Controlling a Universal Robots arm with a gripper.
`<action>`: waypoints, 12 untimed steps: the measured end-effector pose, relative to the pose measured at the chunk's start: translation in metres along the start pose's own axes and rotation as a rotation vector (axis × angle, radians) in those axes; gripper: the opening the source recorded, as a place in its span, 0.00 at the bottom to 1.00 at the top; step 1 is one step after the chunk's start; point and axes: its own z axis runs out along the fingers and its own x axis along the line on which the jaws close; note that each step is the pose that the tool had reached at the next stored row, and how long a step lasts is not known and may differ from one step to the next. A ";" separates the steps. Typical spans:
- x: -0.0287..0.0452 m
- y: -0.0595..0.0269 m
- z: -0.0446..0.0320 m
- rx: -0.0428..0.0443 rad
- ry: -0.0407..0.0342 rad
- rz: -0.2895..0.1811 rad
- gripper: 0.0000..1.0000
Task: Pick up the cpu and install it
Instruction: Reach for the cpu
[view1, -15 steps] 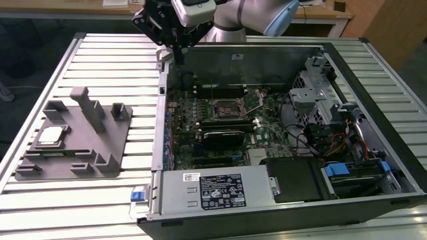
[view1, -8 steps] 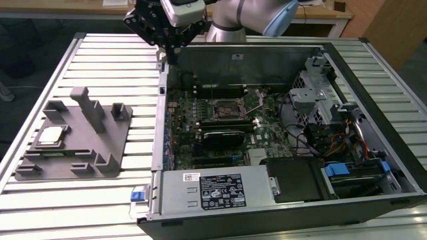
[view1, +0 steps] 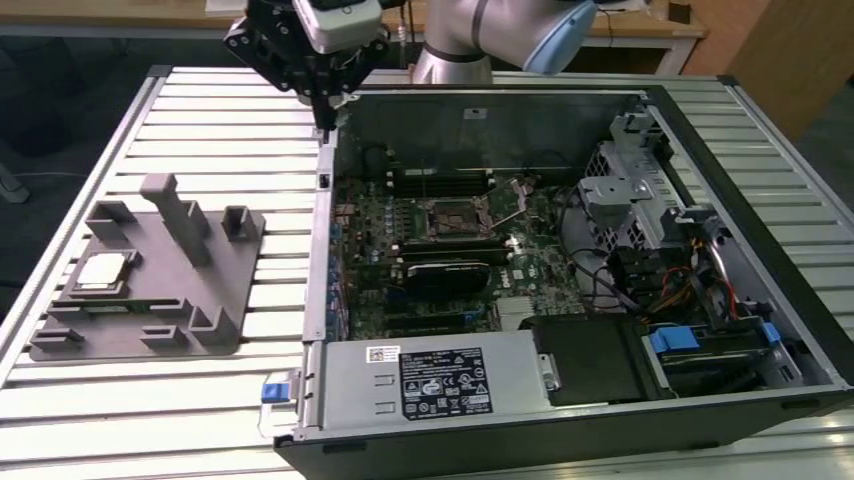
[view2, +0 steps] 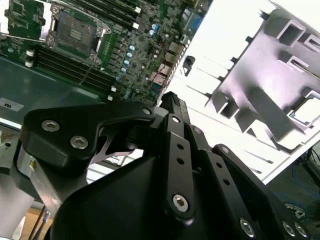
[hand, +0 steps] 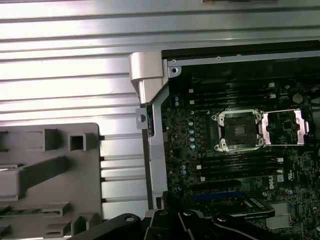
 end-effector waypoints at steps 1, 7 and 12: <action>0.0027 -0.0002 -0.0001 0.0000 -0.0002 0.000 0.11; 0.0167 -0.0012 -0.0005 0.0001 -0.0005 0.000 0.11; 0.0300 -0.0023 -0.0007 0.0000 -0.0008 0.000 0.11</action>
